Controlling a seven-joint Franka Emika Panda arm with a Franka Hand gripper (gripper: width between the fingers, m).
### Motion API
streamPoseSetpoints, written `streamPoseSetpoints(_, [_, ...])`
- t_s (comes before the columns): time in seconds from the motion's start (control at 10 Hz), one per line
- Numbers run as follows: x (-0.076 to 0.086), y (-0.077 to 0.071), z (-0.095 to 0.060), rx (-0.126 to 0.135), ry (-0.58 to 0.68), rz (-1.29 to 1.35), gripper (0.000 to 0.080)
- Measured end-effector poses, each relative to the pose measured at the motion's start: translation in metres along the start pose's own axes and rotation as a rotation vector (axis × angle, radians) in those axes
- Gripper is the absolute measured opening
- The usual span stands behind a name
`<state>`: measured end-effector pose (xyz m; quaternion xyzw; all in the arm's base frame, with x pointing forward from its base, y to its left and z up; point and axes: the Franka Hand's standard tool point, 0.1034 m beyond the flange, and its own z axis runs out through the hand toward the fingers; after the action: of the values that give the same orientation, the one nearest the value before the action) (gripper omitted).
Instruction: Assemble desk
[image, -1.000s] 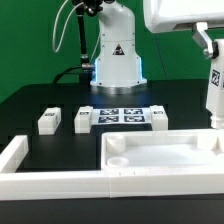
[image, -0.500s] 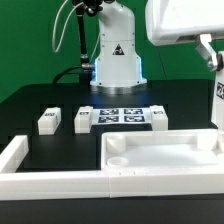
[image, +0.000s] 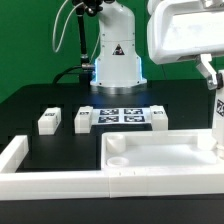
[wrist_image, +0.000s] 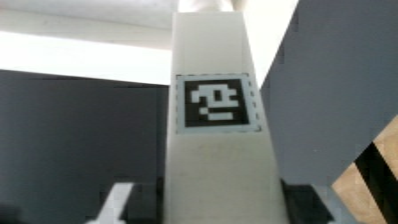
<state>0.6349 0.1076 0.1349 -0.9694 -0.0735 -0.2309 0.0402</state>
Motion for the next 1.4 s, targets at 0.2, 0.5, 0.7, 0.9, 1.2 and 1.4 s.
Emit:
streamPoseSetpoints(0.2, [0.004,-0.002,0.003,0.002,0.012,0.003,0.0289])
streamPoseSetpoints(0.5, [0.002,-0.001,0.010,0.003,0.007,0.011,0.0290])
streamPoseSetpoints(0.7, [0.000,-0.001,0.011,0.003,0.011,0.017,0.0290])
streamPoseSetpoints(0.9, [-0.006,-0.004,0.013,-0.002,0.022,0.016,0.0290])
streamPoseSetpoints(1.2, [-0.012,-0.007,0.015,-0.031,0.050,0.027,0.0290])
streamPoseSetpoints(1.4, [-0.012,-0.007,0.015,-0.043,0.059,0.030,0.0290])
